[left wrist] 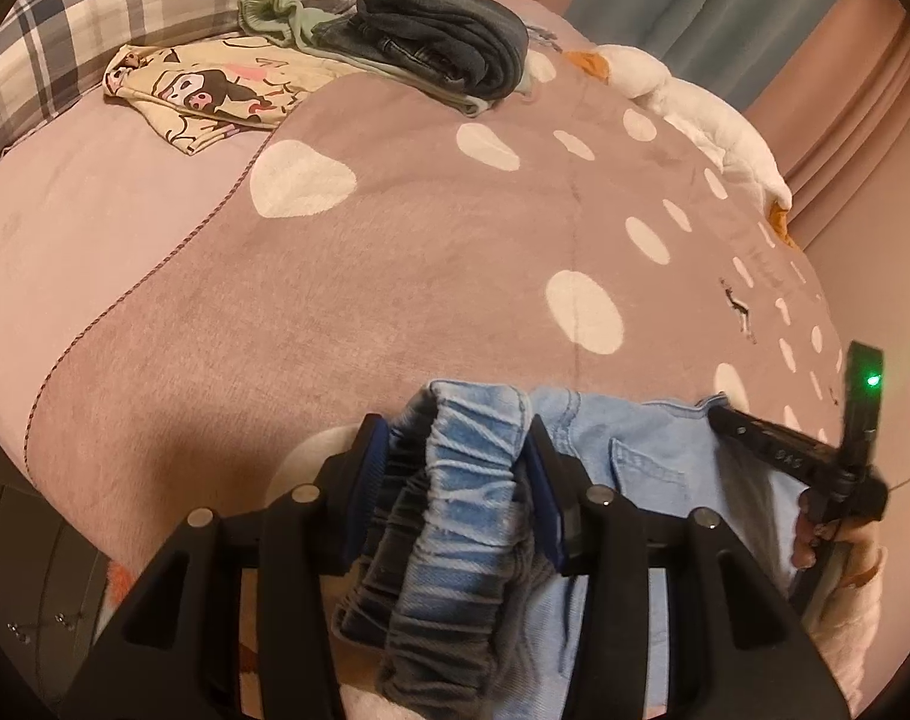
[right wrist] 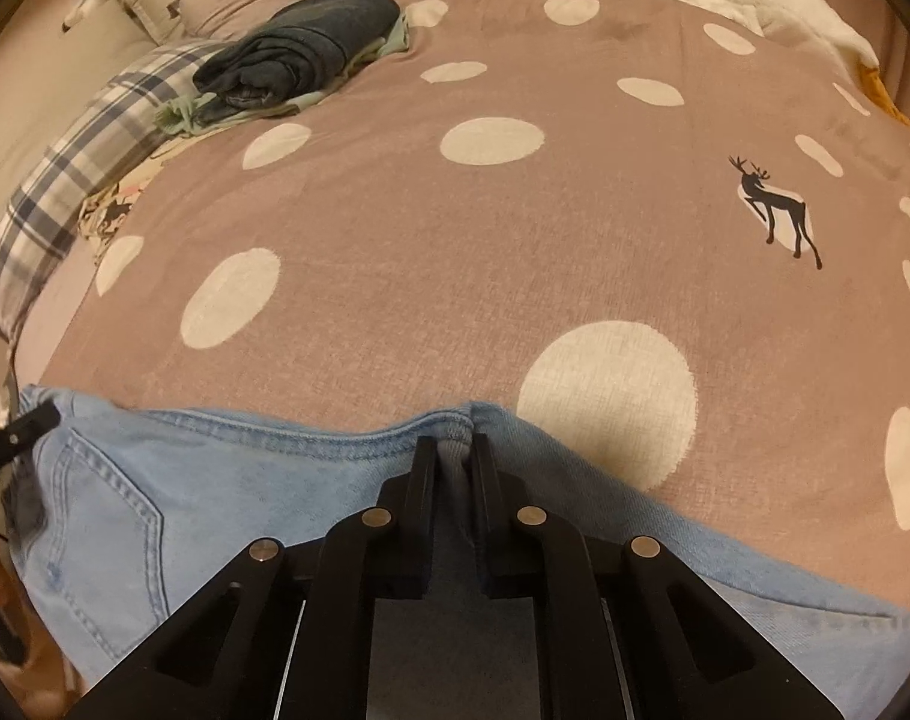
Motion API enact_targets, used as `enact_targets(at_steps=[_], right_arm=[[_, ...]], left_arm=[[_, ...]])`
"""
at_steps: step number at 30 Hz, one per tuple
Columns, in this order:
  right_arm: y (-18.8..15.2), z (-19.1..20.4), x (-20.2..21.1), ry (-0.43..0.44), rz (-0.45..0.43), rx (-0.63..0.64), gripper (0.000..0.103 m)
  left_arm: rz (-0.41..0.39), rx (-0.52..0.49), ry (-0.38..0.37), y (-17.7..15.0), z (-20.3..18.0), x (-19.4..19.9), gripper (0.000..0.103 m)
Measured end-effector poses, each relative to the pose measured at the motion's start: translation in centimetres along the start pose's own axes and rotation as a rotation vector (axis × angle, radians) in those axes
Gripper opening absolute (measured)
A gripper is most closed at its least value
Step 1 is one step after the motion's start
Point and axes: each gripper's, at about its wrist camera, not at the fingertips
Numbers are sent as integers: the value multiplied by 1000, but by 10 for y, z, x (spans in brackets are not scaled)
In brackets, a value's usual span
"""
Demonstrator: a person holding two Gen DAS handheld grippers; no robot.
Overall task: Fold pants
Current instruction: 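Hold the jeans with both tools, then open the left tool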
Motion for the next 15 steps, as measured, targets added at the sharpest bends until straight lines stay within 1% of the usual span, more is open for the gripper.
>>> enact_targets(at_steps=[3,5,6,7,8,10,11,15], right_arm=[[-2,-1,0,-4,-7,-4,10],[-2,0,-1,-14,-11,-1,10],[-2,1,-1,-20,-12,2,10],[-2,1,-1,-25,-14,6,10],[-3,1,-1,-28,-15,8,10],[-2,1,-1,-28,-18,6,10],[-2,0,-1,-26,-19,5,10],[-3,1,-1,-32,-26,-2,10]], left_arm=[[-11,-13,-5,1,-9,12,46],[-19,-43,2,2,-17,19,47],[-26,-52,10,3,-20,23,45],[-49,-57,14,4,-22,28,45],[-85,-61,19,6,-24,35,46],[-113,-57,13,9,-26,47,46],[-113,-50,4,10,-26,50,46],[-85,-54,-116,4,-37,56,46]])
Point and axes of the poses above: each gripper's, at about its wrist camera, not at the fingertips, and x roughly against the way its jaws point, z to its left, y to its top, and after that the axes turned 2 degrees about -z, right-handed
